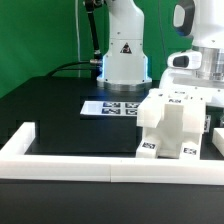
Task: Assemble chair
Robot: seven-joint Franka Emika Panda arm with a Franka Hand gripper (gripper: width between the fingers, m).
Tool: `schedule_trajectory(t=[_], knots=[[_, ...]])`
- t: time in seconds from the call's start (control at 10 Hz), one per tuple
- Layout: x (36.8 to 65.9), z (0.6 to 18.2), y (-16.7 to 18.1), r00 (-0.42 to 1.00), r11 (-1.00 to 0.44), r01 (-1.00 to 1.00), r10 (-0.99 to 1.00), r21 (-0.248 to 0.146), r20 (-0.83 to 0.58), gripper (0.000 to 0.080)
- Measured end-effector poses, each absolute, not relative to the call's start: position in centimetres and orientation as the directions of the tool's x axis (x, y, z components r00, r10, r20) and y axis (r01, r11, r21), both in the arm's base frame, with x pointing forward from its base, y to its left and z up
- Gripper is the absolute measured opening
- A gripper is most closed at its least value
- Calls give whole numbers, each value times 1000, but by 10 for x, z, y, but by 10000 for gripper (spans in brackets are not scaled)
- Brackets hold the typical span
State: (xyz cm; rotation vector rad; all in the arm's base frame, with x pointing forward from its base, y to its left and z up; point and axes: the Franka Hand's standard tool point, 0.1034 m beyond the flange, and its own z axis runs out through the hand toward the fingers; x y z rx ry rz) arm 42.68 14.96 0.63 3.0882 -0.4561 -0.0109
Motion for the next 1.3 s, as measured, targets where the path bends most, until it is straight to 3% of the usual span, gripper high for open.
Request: schedule_trajectory(t=[0.1,0.2,0.7,1.3], knots=[[427,6,150,957,-957,-289,-289,21,-4,386],[427,6,150,957,-957,-289,-289,21,-4,279],[422,9,149,958,-958,-287,-287,20,-7,279],[402,50,154,959,-959,-283,-283,-9,-30,279]])
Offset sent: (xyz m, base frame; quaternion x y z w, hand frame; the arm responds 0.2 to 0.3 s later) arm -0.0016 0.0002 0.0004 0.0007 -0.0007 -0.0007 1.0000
